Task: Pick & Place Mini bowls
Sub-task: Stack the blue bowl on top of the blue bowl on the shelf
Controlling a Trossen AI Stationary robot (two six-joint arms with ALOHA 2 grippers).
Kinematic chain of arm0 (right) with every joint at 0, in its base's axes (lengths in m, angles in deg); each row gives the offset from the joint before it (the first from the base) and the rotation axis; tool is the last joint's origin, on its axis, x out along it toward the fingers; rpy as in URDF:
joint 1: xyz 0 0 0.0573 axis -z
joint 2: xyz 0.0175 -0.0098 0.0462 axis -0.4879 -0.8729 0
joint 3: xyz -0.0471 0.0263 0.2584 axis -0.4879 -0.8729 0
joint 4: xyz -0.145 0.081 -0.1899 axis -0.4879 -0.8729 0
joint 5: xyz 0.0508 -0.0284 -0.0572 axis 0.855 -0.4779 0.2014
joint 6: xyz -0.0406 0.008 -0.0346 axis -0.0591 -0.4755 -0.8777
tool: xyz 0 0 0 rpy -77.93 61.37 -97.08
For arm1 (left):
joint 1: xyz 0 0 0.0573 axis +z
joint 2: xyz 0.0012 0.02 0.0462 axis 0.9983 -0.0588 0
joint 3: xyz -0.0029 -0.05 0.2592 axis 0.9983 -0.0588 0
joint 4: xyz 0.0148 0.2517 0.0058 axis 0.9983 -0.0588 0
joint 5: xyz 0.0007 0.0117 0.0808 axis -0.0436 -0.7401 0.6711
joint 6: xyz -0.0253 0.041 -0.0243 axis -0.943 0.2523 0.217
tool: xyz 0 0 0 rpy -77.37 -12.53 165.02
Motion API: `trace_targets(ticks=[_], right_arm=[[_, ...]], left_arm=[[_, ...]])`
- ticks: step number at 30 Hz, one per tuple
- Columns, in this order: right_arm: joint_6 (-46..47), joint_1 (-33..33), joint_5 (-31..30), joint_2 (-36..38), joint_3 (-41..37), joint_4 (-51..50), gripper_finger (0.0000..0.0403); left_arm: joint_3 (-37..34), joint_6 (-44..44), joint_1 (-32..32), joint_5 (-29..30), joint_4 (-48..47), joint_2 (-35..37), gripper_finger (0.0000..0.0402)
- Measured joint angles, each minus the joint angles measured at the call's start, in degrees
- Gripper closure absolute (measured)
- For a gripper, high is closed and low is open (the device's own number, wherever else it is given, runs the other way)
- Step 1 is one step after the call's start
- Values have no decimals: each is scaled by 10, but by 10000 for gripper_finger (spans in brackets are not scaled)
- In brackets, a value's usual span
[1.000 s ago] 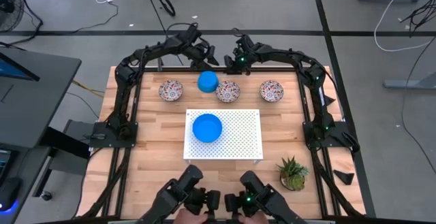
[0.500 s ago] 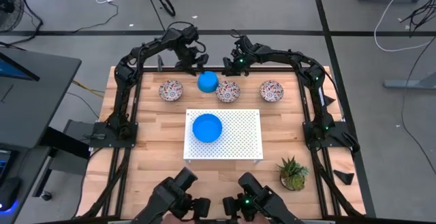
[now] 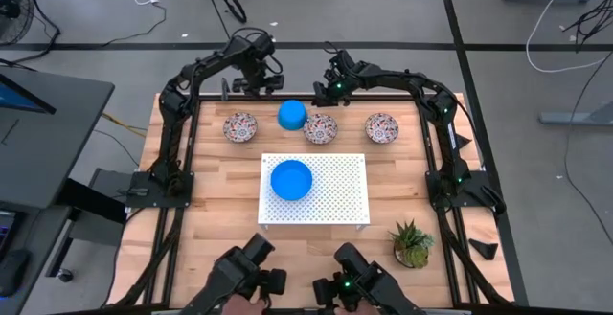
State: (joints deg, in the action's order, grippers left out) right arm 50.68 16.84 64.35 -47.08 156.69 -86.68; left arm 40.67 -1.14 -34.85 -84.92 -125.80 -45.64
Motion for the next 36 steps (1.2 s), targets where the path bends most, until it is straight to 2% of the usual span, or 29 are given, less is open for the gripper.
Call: trace_targets(ticks=[4,14,20,26,30,36], right_arm=[[1,0,-7,0,0,0,254],[2,-17,-78,0,0,1,254],[5,-26,-91,0,0,-5,254],[6,-34,-91,0,0,-16,254],[5,-34,-91,0,0,-19,254],[5,-34,-115,0,0,-21,254]], left_arm=[[-1,1,-3,12,3,0,265],[-1,23,-1,46,18,0,394],[-1,26,-6,46,-2,-4,394],[-3,21,-15,-20,-17,-37,393],[-2,8,-22,-14,16,-37,396],[-2,-14,-21,-23,9,-50,396]])
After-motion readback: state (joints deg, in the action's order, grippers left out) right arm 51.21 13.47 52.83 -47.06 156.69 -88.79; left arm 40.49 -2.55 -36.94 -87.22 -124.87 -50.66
